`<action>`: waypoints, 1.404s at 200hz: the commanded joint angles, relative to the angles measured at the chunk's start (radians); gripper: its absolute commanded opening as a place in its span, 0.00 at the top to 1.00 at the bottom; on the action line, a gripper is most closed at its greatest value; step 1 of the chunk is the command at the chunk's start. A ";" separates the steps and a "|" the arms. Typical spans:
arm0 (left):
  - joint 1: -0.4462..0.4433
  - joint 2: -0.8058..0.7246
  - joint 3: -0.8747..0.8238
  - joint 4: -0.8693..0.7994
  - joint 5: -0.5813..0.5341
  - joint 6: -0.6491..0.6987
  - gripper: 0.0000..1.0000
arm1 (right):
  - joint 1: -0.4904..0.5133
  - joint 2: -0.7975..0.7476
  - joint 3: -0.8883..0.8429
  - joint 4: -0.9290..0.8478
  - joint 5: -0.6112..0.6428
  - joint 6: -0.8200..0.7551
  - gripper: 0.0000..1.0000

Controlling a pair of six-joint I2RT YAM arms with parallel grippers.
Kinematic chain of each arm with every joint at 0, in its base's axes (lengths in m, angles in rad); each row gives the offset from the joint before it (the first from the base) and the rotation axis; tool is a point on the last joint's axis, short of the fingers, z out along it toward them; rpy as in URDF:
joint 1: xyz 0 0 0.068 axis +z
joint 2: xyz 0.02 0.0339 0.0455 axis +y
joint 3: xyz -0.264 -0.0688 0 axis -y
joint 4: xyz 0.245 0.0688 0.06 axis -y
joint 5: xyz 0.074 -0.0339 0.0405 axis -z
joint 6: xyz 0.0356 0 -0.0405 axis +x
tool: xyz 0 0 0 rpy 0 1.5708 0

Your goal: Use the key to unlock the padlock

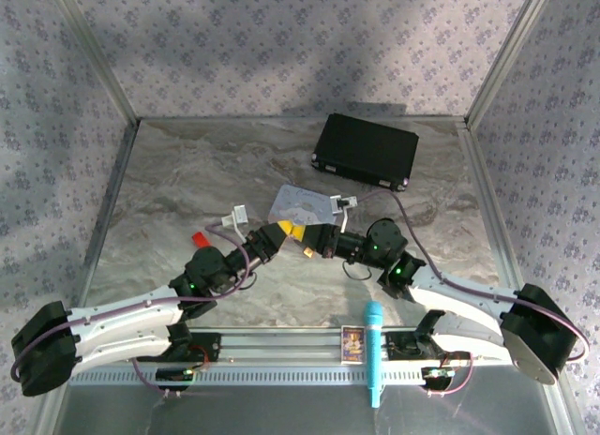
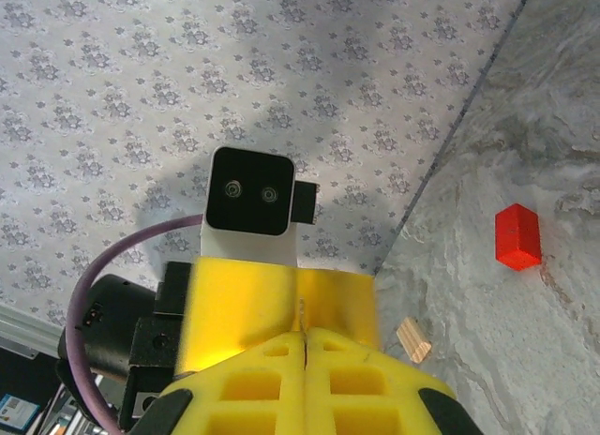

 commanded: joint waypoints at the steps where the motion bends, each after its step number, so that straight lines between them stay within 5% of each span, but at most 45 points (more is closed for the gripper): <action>1: -0.001 -0.061 0.047 -0.063 -0.024 0.025 0.33 | -0.004 -0.039 -0.005 -0.052 -0.012 -0.038 1.00; 35: 0.005 -0.140 0.050 -0.172 -0.064 0.051 0.26 | 0.001 -0.061 -0.014 -0.091 -0.013 -0.046 1.00; 107: 0.013 -0.063 0.087 -0.251 -0.022 0.007 0.40 | 0.022 -0.044 -0.012 -0.070 0.001 -0.044 1.00; 189: 0.012 -0.066 0.067 -0.230 -0.023 -0.017 0.85 | 0.029 -0.032 -0.013 -0.094 0.029 -0.055 1.00; 200: 0.013 -0.067 0.067 -0.250 -0.029 -0.024 0.77 | 0.030 -0.038 -0.007 -0.120 0.037 -0.073 1.00; 213: 0.013 -0.085 0.083 -0.358 -0.058 -0.076 0.47 | 0.038 -0.056 0.002 -0.171 0.063 -0.110 1.00; 224: 0.012 -0.108 0.078 -0.404 -0.080 -0.136 0.34 | 0.057 -0.086 0.021 -0.271 0.108 -0.178 1.00; 258: 0.014 -0.184 0.135 -0.681 -0.114 -0.292 0.30 | 0.144 -0.137 0.127 -0.640 0.314 -0.436 1.00; 281: 0.021 -0.187 0.123 -0.715 -0.081 -0.406 0.27 | 0.169 -0.119 0.169 -0.751 0.367 -0.550 1.00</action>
